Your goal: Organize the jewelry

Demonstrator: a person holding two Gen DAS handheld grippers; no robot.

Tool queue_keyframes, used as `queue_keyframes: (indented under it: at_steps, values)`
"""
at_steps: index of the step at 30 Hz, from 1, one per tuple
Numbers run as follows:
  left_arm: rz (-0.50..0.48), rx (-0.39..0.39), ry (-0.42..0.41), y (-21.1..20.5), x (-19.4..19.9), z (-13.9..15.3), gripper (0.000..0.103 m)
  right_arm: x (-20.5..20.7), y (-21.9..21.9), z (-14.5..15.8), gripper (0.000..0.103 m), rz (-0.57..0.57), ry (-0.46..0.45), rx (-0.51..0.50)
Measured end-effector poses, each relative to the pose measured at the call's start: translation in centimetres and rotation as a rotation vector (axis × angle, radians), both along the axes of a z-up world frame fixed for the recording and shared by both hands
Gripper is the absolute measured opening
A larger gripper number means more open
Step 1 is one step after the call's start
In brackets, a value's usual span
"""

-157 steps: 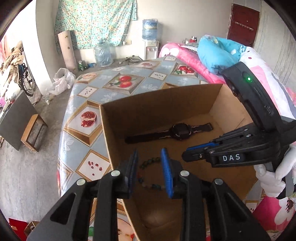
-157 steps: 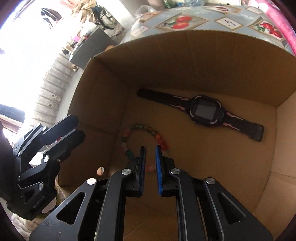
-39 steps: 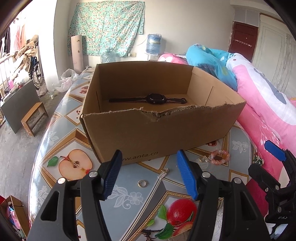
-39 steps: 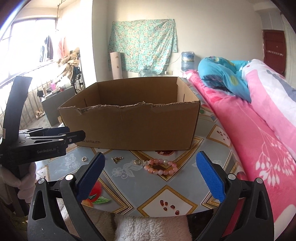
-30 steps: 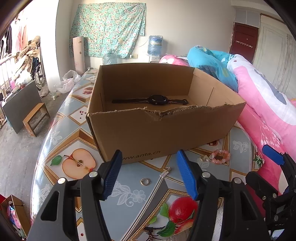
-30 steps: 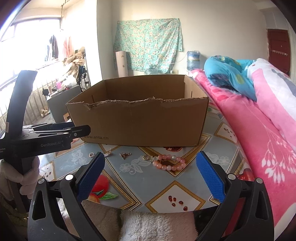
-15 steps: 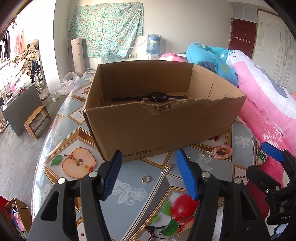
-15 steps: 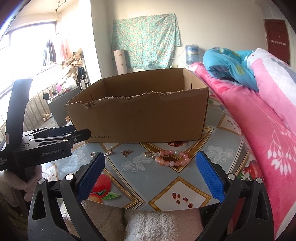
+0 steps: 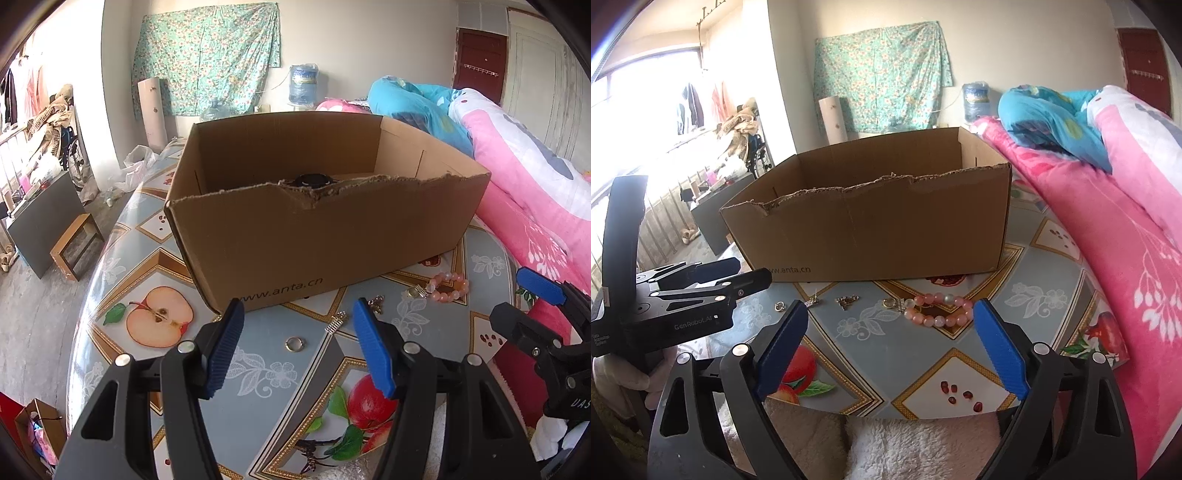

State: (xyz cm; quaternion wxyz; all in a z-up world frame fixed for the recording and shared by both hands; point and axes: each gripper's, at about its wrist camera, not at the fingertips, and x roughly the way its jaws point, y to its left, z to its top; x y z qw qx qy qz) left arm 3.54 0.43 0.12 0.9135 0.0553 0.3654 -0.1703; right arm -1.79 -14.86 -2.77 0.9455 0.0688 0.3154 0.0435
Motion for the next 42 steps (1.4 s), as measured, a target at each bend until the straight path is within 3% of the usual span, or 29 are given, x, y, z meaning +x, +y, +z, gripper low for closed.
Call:
queue_keyframes:
  at_steps: [14,23,28,36,42]
  values:
    - [-0.011,0.043,-0.03,-0.5,-0.4,-0.4,0.059,1.0,-0.2,-0.4,0.08,0.006,0.017,0.024]
    - [-0.013,0.039,-0.003,0.0,-1.2,-0.9,0.059,1.7,-1.2,-0.6,0.07,0.009,0.017,0.057]
    - [-0.026,0.021,0.021,0.1,-2.1,-1.5,0.059,2.3,-0.9,-1.3,0.061,0.047,0.061,0.071]
    - [-0.034,0.052,0.017,-0.3,-1.6,-2.4,0.059,3.2,0.1,-1.6,0.061,0.078,0.084,0.059]
    - [-0.049,0.079,0.039,0.0,-0.7,-3.3,0.046,2.9,1.2,-2.6,0.052,0.115,0.142,0.041]
